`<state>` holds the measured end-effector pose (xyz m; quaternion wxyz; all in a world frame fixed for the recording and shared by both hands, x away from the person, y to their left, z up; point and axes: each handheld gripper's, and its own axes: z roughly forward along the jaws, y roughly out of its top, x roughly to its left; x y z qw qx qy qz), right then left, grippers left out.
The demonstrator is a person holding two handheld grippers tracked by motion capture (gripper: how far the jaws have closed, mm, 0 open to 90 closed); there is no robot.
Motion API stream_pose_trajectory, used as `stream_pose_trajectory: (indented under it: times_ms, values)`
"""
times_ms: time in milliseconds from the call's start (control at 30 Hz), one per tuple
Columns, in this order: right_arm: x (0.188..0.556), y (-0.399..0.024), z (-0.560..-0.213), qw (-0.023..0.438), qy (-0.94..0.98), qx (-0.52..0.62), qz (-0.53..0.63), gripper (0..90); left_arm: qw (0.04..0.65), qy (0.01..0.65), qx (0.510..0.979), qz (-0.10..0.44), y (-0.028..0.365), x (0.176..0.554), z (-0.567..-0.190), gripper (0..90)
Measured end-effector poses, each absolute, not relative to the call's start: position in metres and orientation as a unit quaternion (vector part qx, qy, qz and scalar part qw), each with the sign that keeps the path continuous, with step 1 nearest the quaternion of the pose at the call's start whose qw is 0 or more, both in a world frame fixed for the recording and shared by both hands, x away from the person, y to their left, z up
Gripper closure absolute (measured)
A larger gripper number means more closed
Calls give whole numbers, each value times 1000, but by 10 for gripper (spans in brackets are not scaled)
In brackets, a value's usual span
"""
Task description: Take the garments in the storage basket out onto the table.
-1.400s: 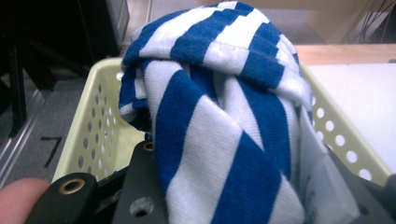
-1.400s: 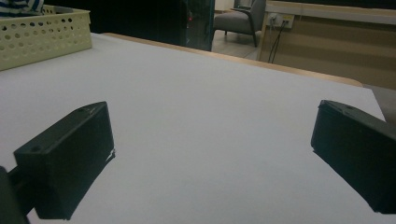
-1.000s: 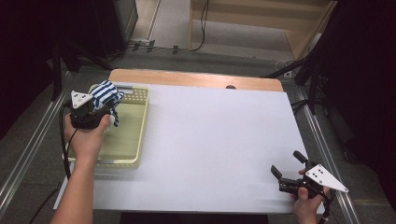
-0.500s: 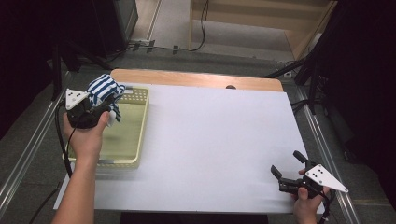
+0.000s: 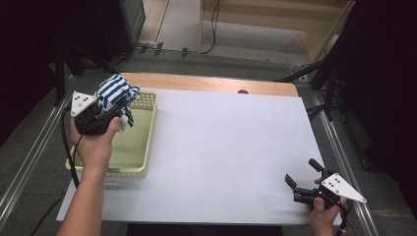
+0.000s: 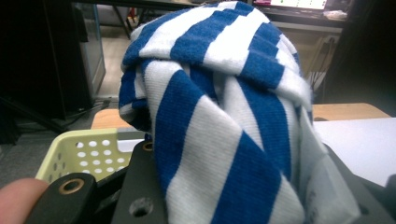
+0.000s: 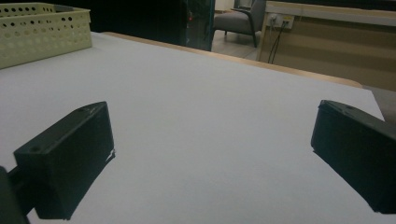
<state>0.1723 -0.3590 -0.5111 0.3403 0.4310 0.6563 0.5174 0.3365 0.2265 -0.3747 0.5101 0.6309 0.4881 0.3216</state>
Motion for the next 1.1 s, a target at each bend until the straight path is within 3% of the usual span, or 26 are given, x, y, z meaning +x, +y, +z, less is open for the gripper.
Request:
stream_pose_trajectory:
  times_ms: [1100]
  values:
    - [172, -358, -511, 340, 657, 431, 518, 0, 538, 460, 643, 292, 187, 323, -380, 631]
